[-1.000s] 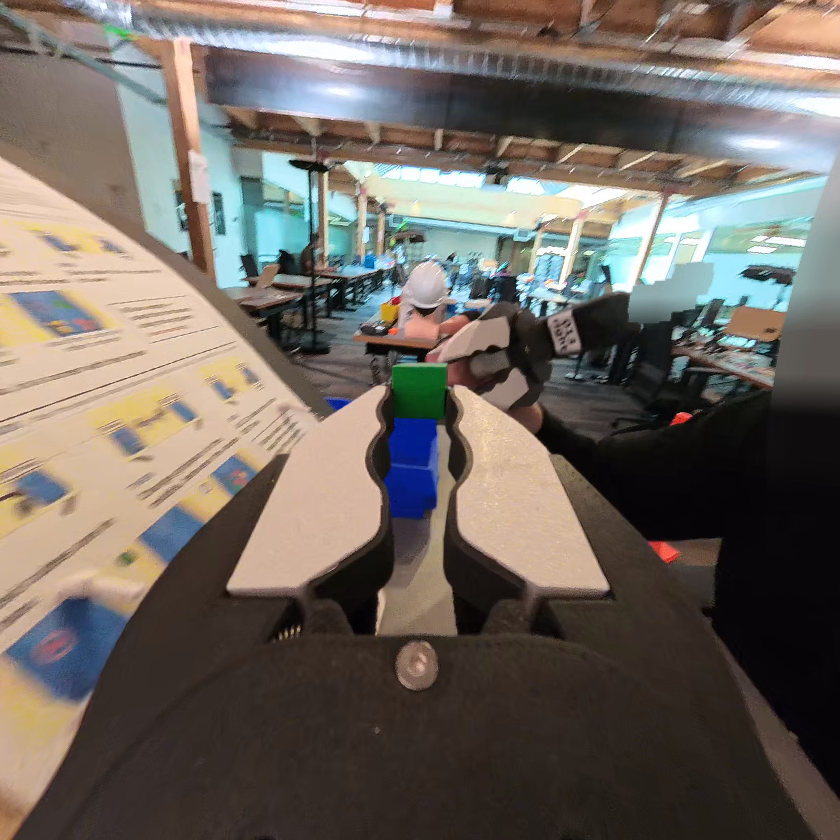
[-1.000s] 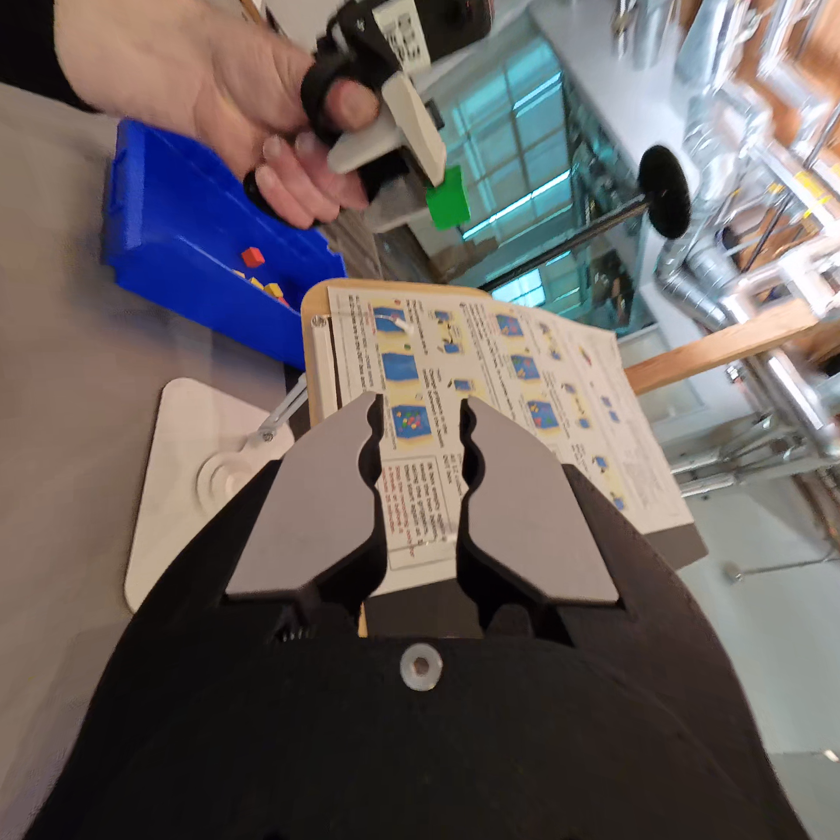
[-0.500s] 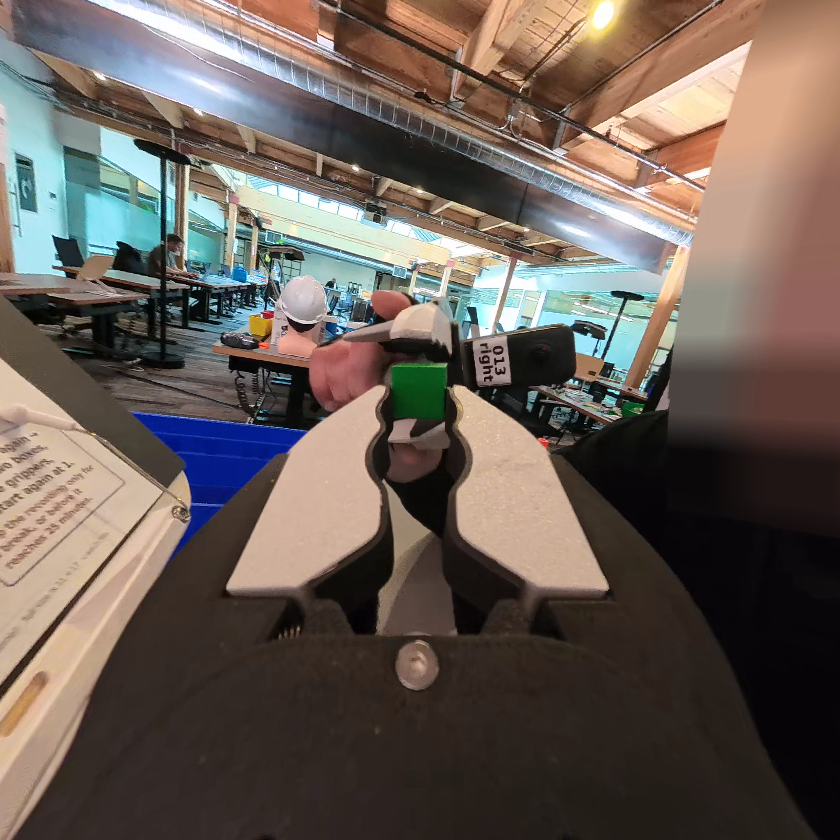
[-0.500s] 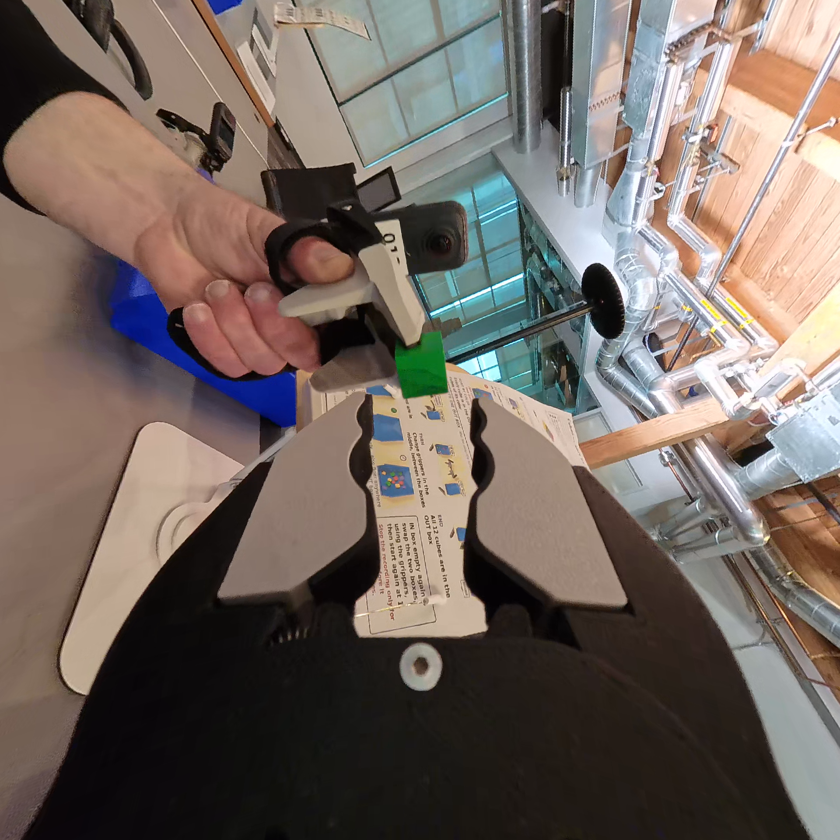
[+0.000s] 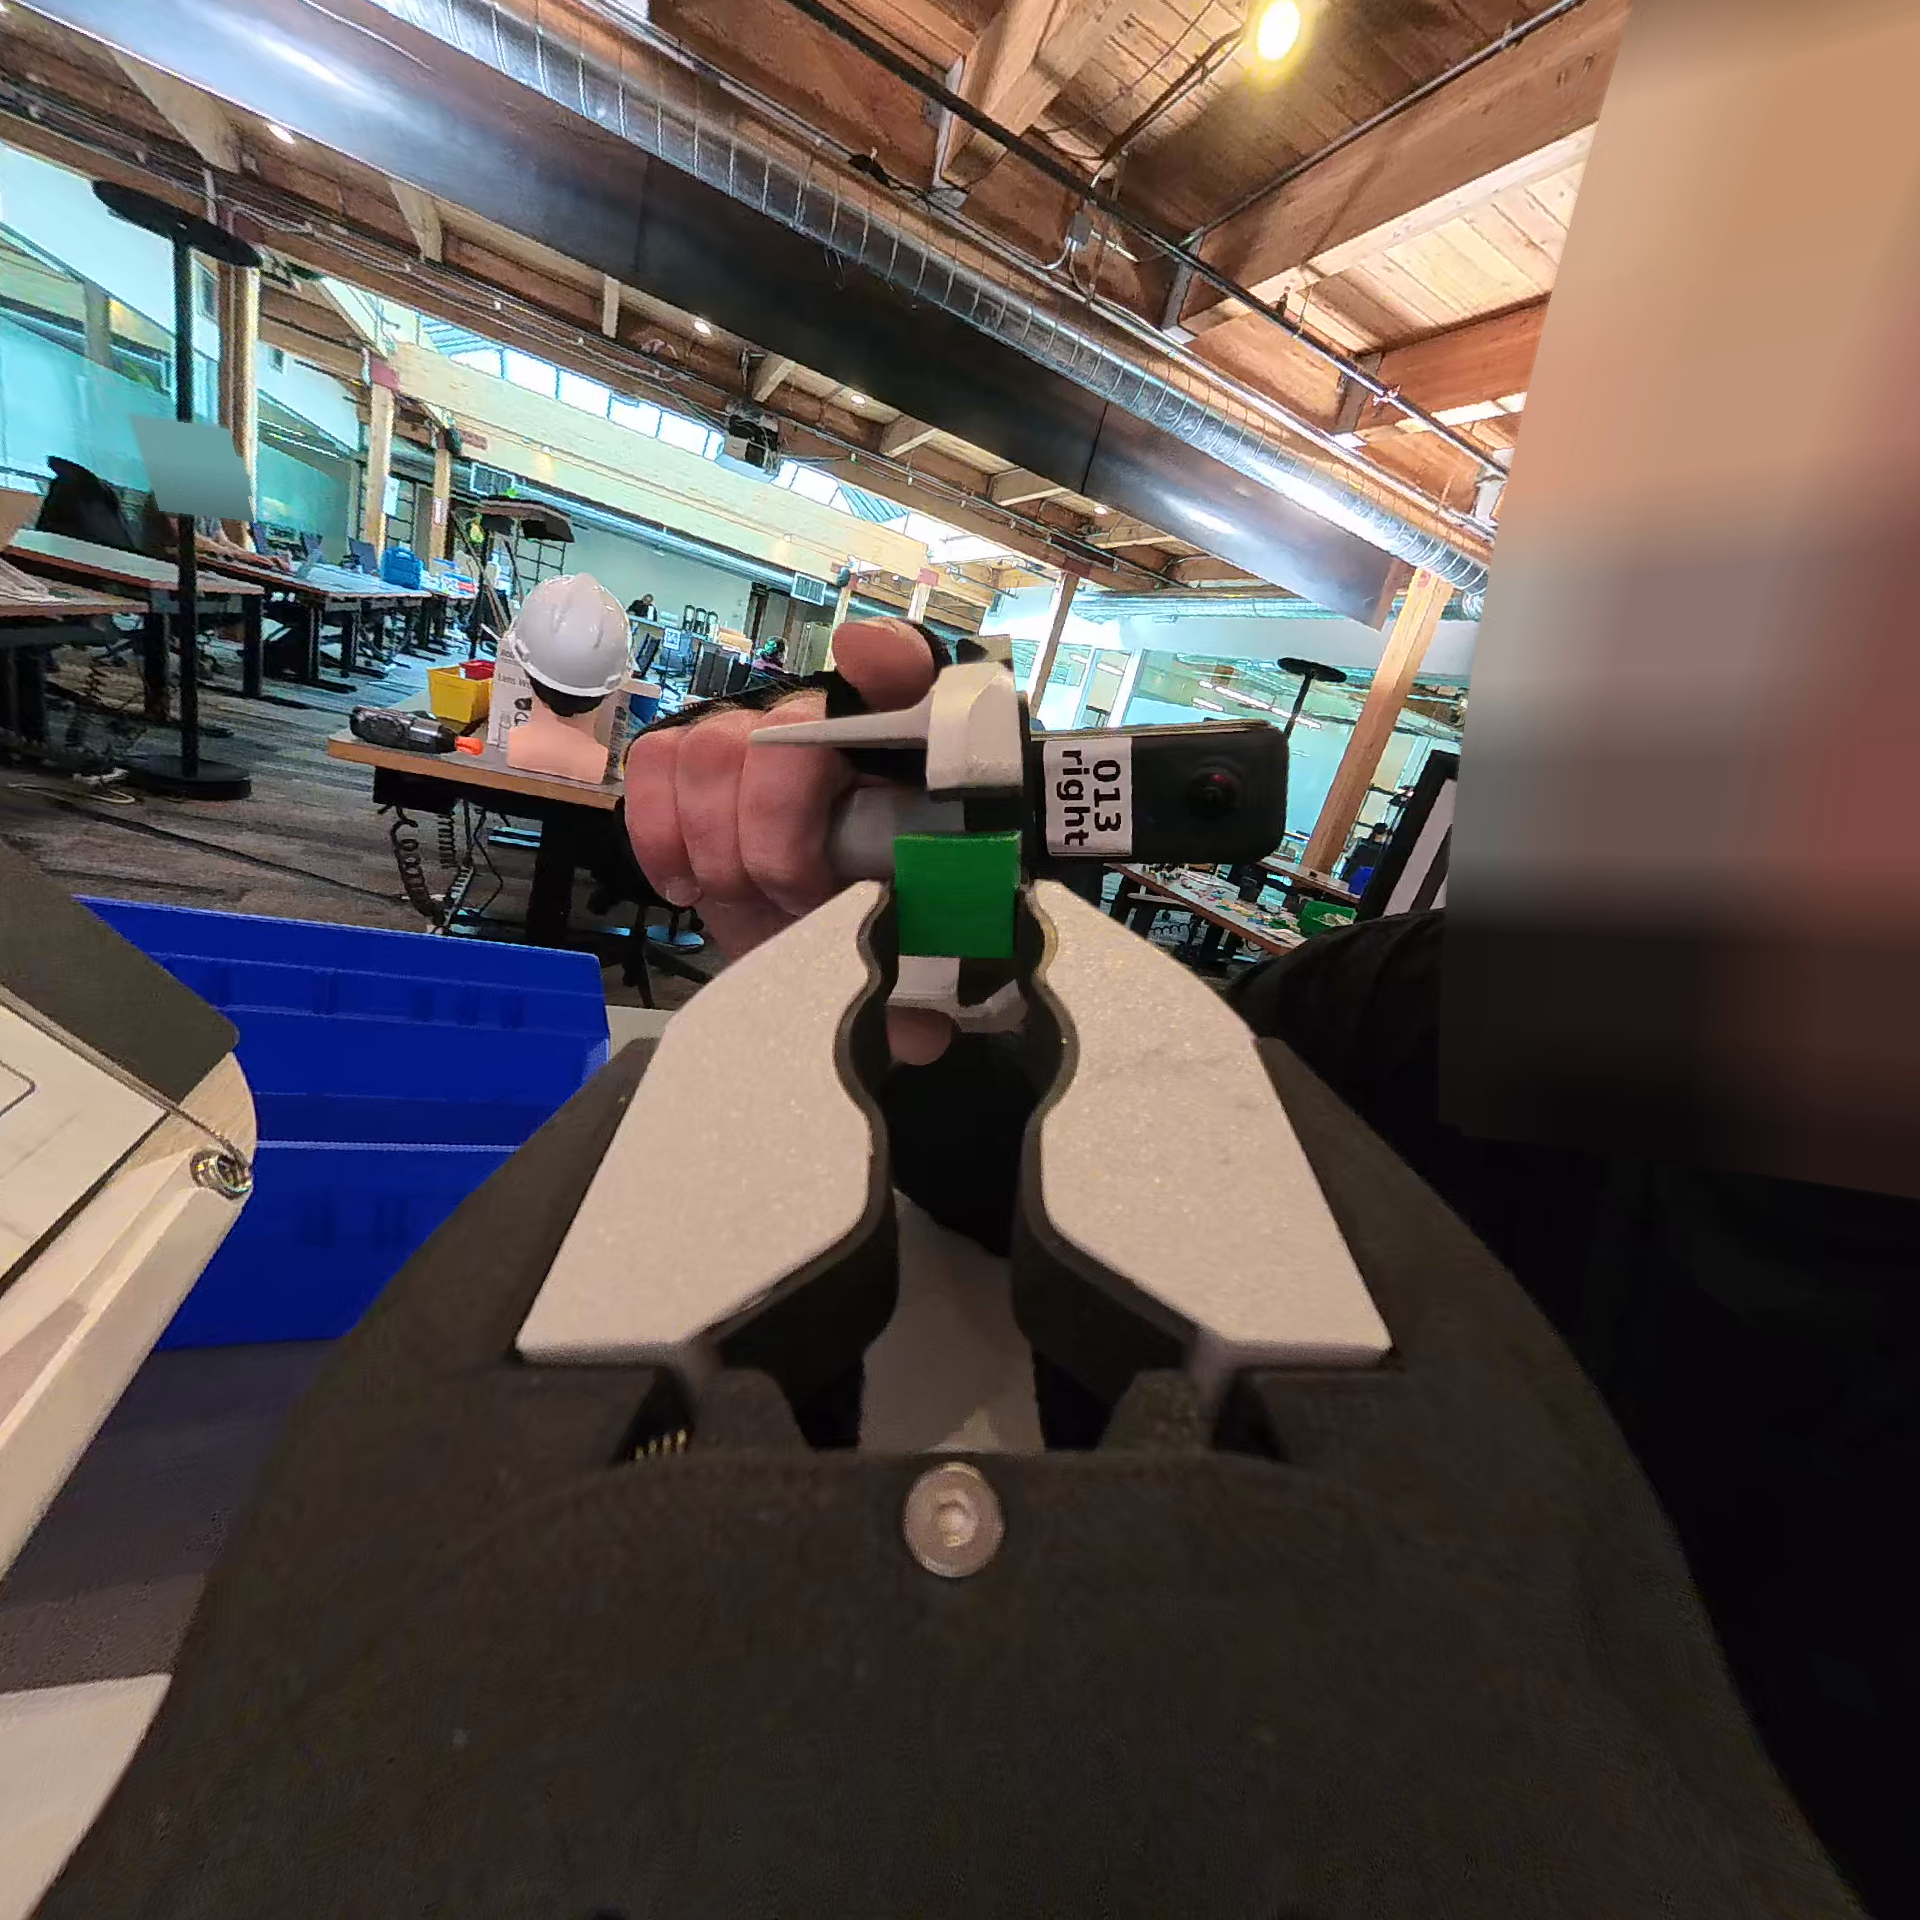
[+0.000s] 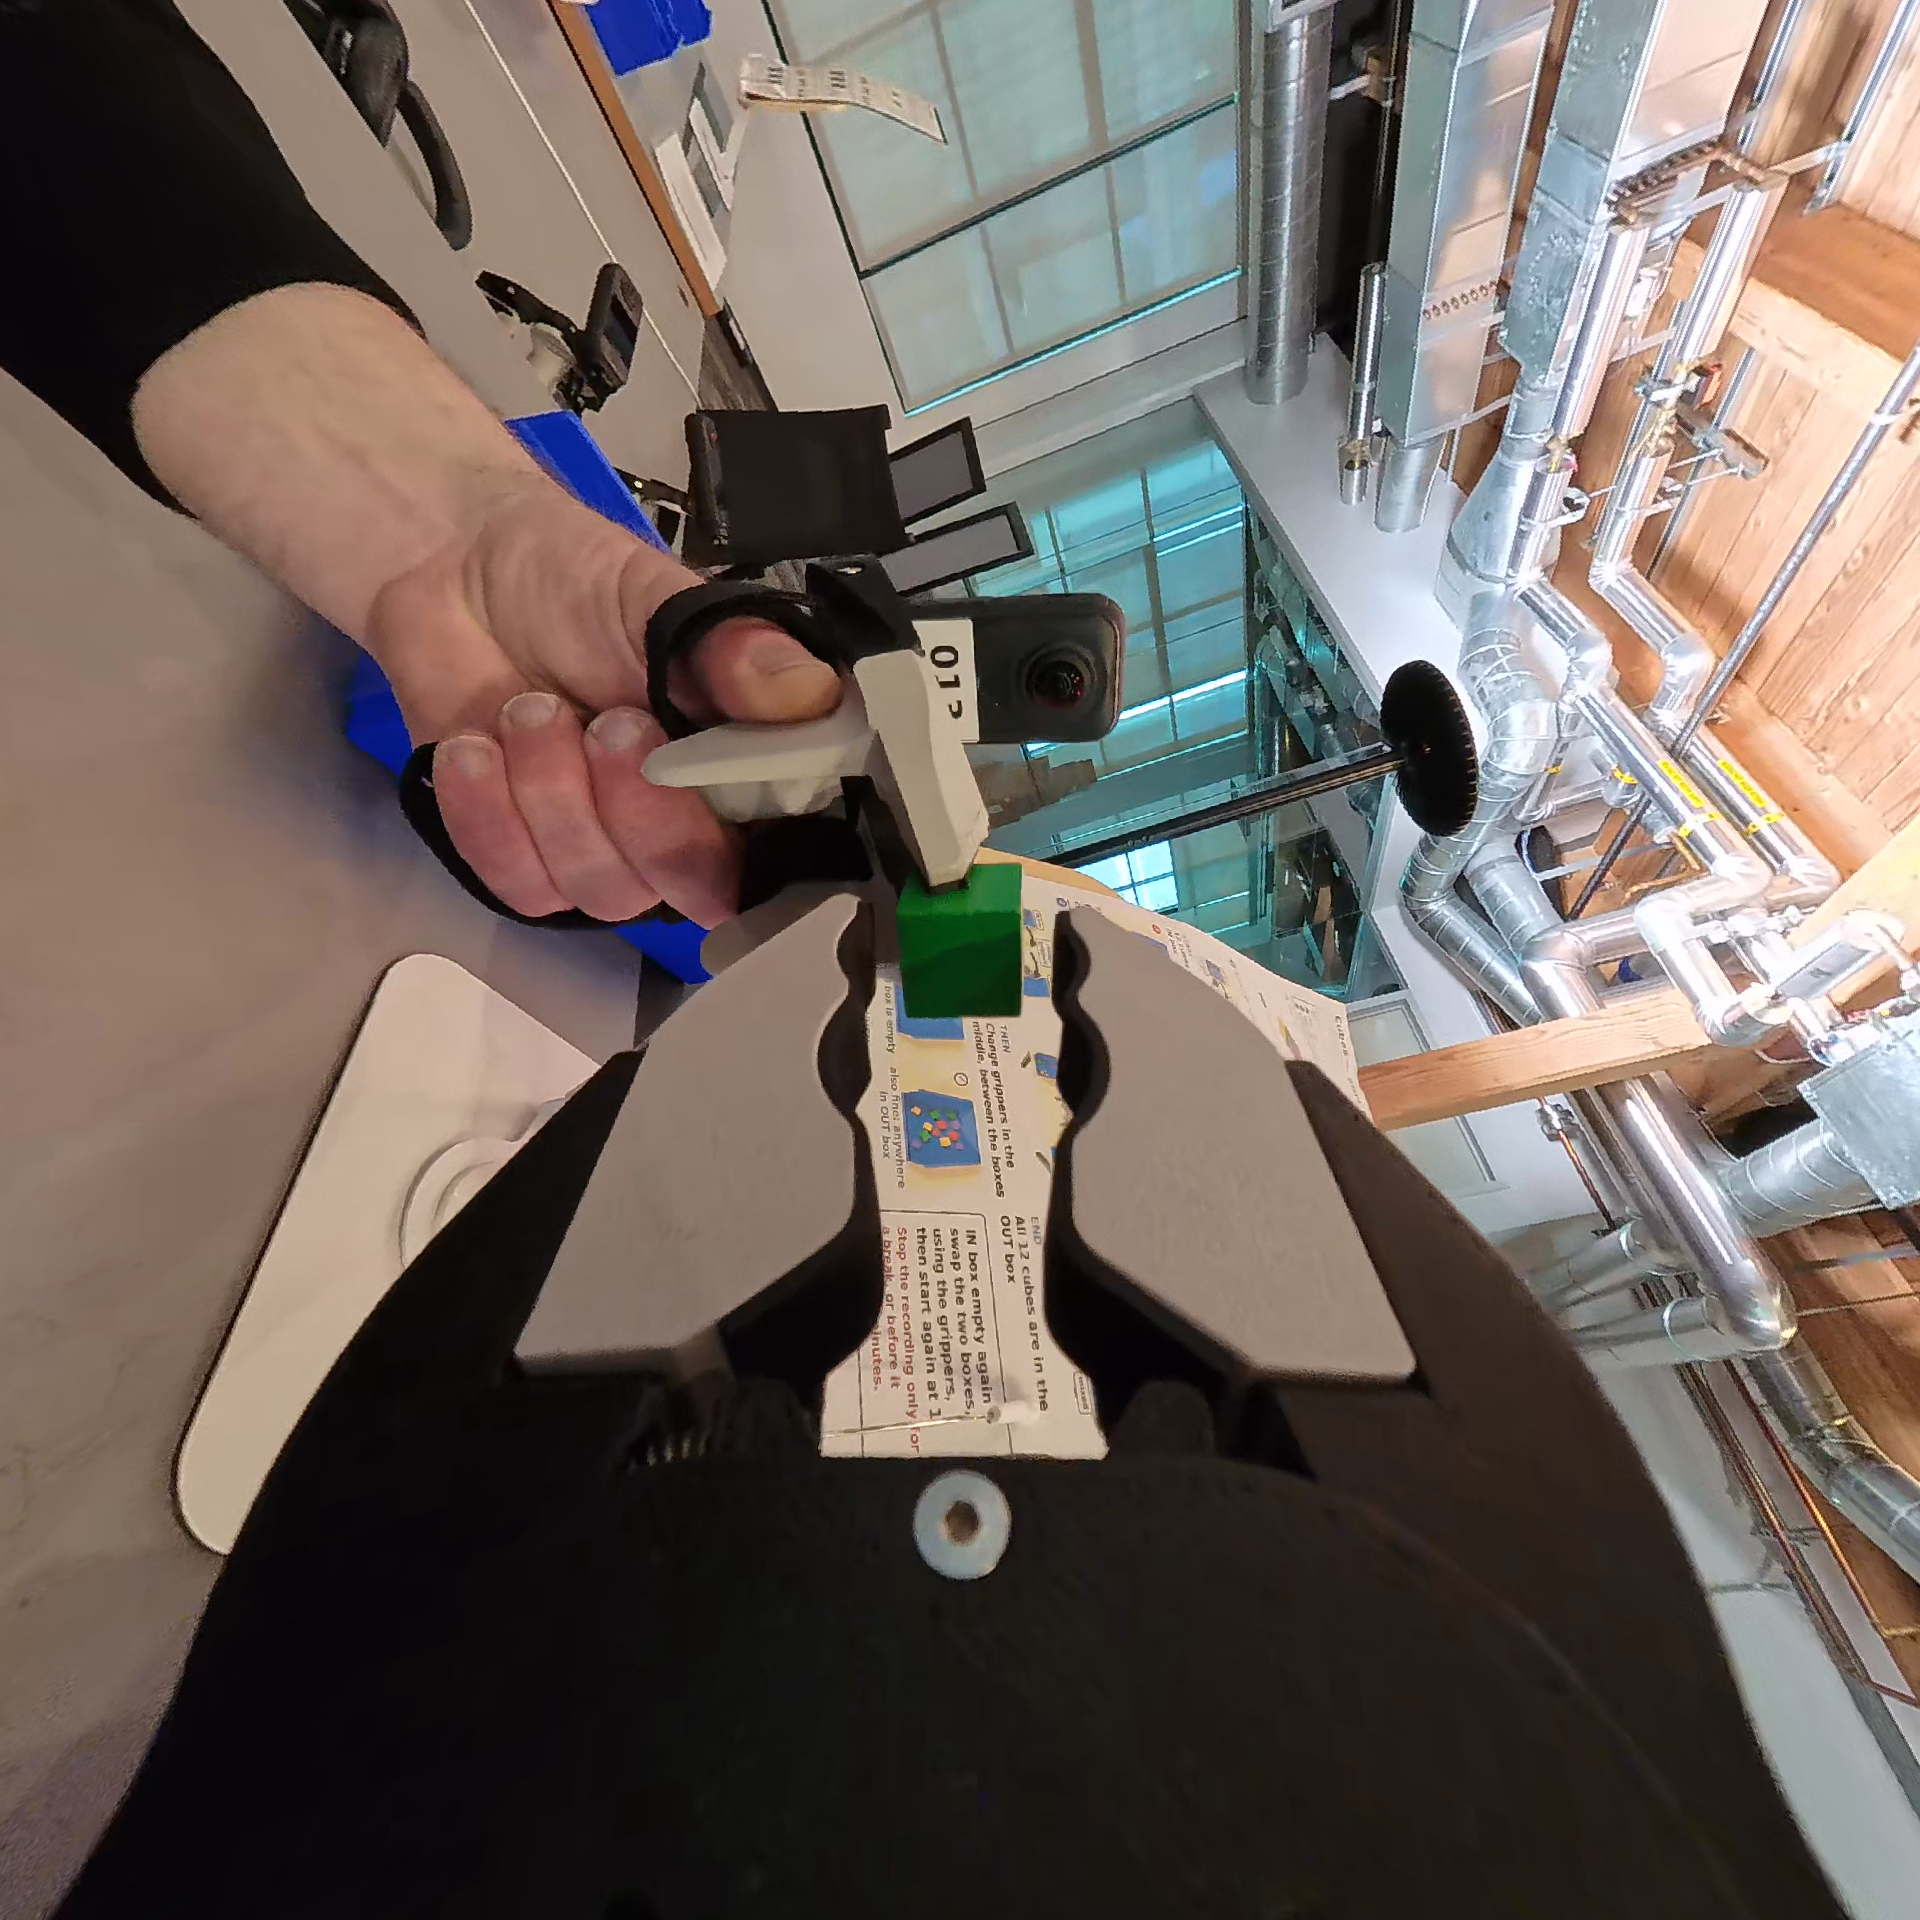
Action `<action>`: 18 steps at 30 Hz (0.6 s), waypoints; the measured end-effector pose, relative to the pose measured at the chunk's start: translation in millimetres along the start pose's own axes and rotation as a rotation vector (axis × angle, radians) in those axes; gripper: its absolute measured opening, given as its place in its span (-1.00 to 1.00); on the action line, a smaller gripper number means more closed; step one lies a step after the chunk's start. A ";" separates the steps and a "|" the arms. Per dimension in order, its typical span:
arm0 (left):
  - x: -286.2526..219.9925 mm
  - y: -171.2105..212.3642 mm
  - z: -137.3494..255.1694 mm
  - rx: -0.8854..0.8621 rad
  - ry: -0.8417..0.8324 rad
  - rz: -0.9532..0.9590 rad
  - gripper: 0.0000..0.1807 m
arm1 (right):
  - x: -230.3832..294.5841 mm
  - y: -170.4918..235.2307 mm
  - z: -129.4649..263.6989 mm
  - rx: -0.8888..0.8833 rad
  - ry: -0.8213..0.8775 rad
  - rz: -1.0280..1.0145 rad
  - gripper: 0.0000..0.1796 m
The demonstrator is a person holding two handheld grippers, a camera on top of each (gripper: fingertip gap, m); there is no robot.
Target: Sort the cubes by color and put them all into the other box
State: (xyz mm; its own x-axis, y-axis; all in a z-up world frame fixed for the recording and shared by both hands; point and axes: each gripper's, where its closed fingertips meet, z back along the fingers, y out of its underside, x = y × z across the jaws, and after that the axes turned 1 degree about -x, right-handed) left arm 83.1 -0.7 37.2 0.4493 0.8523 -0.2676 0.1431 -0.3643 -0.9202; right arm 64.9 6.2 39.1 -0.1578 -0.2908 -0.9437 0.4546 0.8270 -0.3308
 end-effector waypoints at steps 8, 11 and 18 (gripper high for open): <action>-5.6 2.4 -2.8 0.005 0.042 0.019 -0.77 | 1.8 -1.8 0.4 -0.003 0.001 0.021 -0.75; -6.0 2.8 -2.9 0.004 0.050 0.026 -0.77 | 2.0 -2.2 0.6 -0.003 0.001 0.024 -0.75; -4.3 2.9 -1.3 -0.005 0.058 0.039 -0.77 | 2.8 -6.2 1.6 -0.021 -0.003 0.027 -0.76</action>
State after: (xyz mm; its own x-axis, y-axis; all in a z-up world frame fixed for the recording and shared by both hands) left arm 82.7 -5.9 36.0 0.5051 0.8141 -0.2865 0.1288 -0.3994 -0.9077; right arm 63.0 -0.6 38.6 -0.1431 -0.2699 -0.9522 0.4397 0.8446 -0.3055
